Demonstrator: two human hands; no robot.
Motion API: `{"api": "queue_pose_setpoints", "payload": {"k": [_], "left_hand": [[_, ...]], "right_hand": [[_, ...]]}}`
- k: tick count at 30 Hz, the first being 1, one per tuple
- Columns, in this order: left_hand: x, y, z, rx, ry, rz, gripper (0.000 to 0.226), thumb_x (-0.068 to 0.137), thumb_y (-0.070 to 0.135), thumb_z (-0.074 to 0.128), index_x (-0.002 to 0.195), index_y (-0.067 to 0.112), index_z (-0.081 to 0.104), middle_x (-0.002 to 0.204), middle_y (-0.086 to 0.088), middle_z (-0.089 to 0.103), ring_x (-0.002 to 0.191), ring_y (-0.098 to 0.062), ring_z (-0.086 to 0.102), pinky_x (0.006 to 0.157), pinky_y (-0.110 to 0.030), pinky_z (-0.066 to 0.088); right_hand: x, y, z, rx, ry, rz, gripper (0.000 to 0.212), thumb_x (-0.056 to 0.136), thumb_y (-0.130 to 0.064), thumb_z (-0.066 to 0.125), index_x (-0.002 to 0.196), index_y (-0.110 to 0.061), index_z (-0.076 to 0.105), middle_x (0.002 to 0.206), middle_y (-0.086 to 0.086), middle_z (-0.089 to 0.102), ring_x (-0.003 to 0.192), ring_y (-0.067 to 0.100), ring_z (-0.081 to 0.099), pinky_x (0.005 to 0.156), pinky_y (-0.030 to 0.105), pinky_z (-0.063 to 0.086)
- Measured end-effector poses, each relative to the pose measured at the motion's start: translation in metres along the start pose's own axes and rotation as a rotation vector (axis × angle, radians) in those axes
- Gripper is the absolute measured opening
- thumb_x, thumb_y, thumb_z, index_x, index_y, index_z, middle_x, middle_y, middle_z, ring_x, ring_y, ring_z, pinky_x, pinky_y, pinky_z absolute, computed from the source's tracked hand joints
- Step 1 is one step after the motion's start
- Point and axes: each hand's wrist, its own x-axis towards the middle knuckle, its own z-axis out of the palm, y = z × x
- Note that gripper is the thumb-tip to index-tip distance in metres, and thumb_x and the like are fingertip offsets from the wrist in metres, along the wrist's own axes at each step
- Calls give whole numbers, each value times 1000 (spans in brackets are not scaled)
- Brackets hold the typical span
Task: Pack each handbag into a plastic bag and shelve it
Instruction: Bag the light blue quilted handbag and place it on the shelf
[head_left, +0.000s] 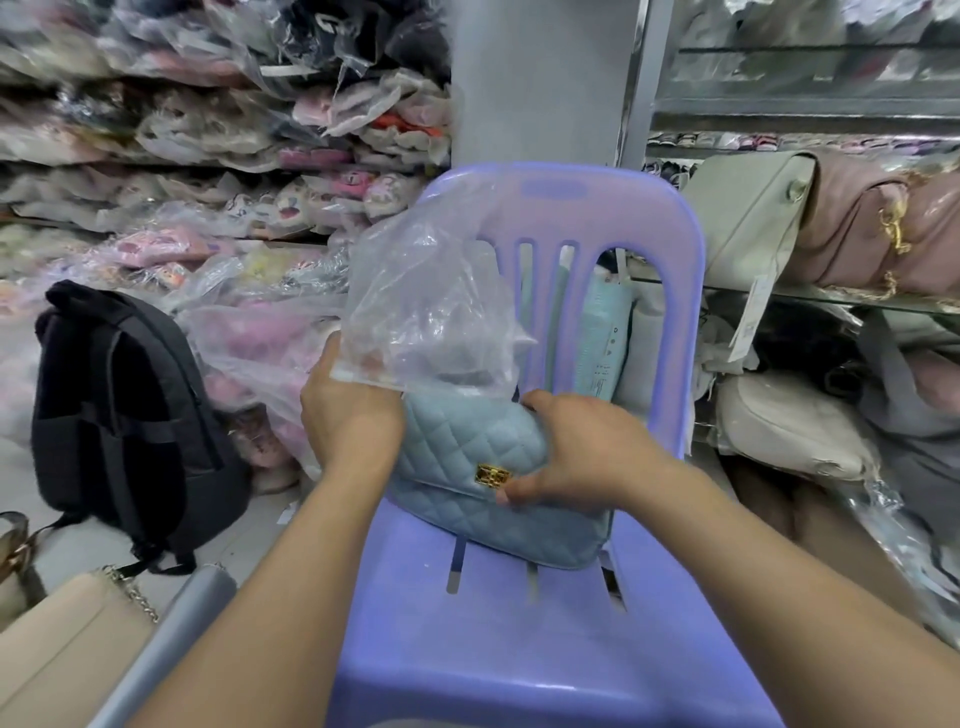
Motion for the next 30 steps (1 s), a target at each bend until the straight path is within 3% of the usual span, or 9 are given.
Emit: {"api": "queue_pose_setpoints", "payload": {"k": [2,5,11,16,18,21,24,27,30], "left_hand": [[6,-4,-1,-119,-111,-115,22,89,4,65,73,11,51,74,-7,52,72,-29,52,71,-34,43],[10,-10,2,-322,-370,-292,23,88,1,66,74,14,53,74,-3,56,73,-28,54,70,-32,50],[-9,-5,1,-521,-484,-162,11,98,16,64,90,19,72,88,-2,77,79,-19,71,74,-36,60],[-34,14,6,-597,-656,-62,23,104,21,53,91,15,70,85,0,77,79,-17,72,78,-33,62],[-40,20,7,-674,-710,-81,27,107,26,47,107,14,71,83,3,76,75,-14,69,78,-32,60],[-49,27,5,-787,-742,-138,33,107,34,41,105,21,72,85,1,70,80,-17,64,87,-38,53],[-55,28,6,-800,-731,-146,40,107,44,35,112,25,70,106,0,73,97,-18,67,95,-39,52],[-56,25,5,-731,-714,-100,46,106,52,29,122,29,65,110,4,76,107,-16,70,93,-38,56],[-61,21,1,-711,-849,-59,54,94,64,46,132,28,61,119,3,74,112,-16,69,90,-37,55]], "right_hand": [[-2,11,-12,178,-80,-2,83,55,-70,87,125,-38,55,105,-16,63,96,14,62,82,35,55],[-11,36,-25,393,-211,-32,67,55,-54,97,113,-36,67,99,-18,74,90,4,71,81,30,61],[-29,86,-27,912,-200,5,49,65,-30,96,111,-27,78,106,-1,80,99,18,76,87,36,61],[-31,102,-7,1322,-194,129,81,37,-51,103,107,-16,80,112,15,77,94,28,77,73,35,63],[-34,100,-6,1415,-198,169,89,42,-52,98,118,-12,74,115,14,77,95,25,76,74,33,63],[-35,95,-5,1482,-178,173,102,43,-57,99,131,-16,65,120,7,76,102,21,75,75,31,62],[-32,89,-2,1576,-188,195,87,66,-54,85,142,-22,56,127,4,73,107,18,74,76,31,62],[-29,81,2,1673,-229,186,92,72,-57,86,151,-30,47,138,1,67,123,22,67,97,41,57],[-27,72,3,1672,-240,170,66,82,-60,70,141,-30,61,133,4,70,114,27,71,102,51,52]]}}
